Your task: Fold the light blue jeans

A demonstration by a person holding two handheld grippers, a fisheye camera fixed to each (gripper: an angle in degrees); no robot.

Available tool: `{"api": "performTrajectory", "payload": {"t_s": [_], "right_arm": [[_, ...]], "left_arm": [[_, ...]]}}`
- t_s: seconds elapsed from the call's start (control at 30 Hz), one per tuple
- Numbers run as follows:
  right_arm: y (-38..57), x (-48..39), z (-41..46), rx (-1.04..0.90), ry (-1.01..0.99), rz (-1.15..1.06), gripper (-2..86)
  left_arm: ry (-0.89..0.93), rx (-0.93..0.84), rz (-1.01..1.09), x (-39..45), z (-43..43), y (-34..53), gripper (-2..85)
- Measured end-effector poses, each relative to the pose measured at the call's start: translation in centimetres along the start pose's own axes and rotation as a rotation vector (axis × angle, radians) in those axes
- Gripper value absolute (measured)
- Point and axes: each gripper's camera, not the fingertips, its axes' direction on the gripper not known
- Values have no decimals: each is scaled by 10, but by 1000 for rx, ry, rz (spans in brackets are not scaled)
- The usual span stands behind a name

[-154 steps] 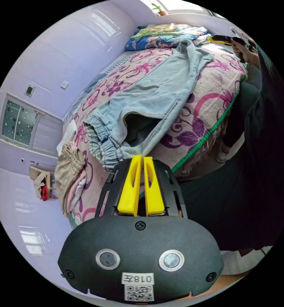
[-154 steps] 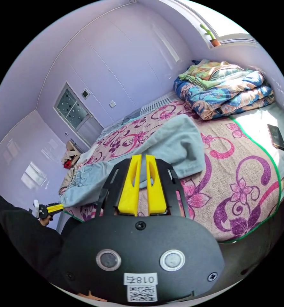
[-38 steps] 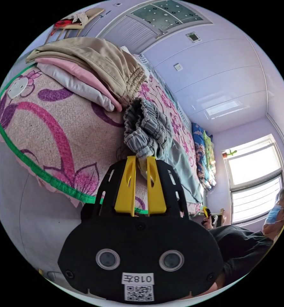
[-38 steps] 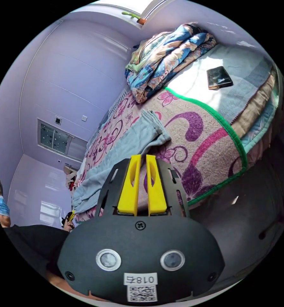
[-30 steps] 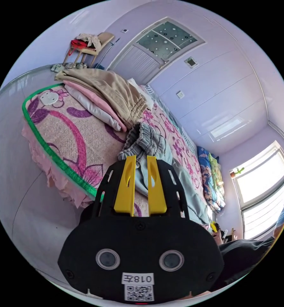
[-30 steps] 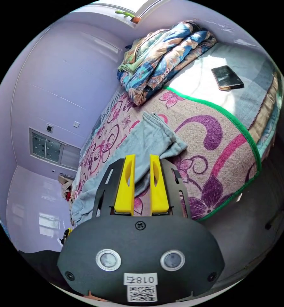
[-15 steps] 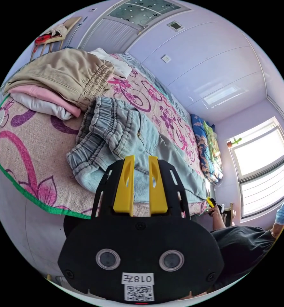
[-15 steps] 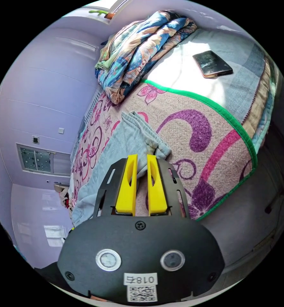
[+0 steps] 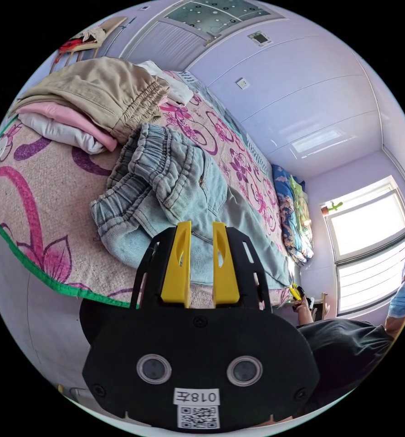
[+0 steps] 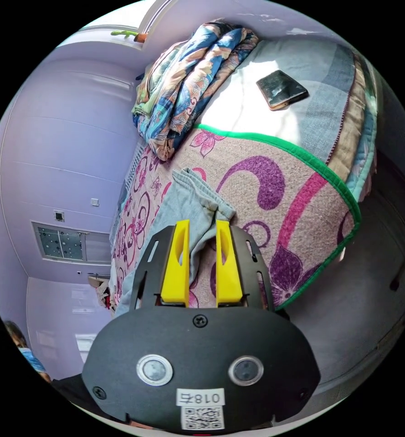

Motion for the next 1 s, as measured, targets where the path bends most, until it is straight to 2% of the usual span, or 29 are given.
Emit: {"api": "performTrajectory", "payload": {"t_s": [0.2, 0.33, 0.47, 0.63, 0.73, 1.0], "right_arm": [[-6, -5, 21, -54, -36, 2, 83], [-9, -28, 26, -27, 3, -47, 17], [-10, -58, 18, 7, -14, -131, 8], [-12, -74, 7, 48, -145, -134, 5], [-12, -82, 7, 39, -103, -158, 4], [-11, -84, 18, 40, -123, -130, 4]], "left_arm": [[40, -21, -26, -2, 22, -10, 78], [40, -16, -28, 4, 28, -20, 81], [12, -13, -30, 6, 27, -35, 100], [-34, -8, -100, 1, 21, -38, 112], [-55, 27, -126, 3, 11, -23, 115], [62, 81, -285, -38, 19, -22, 126]]}}
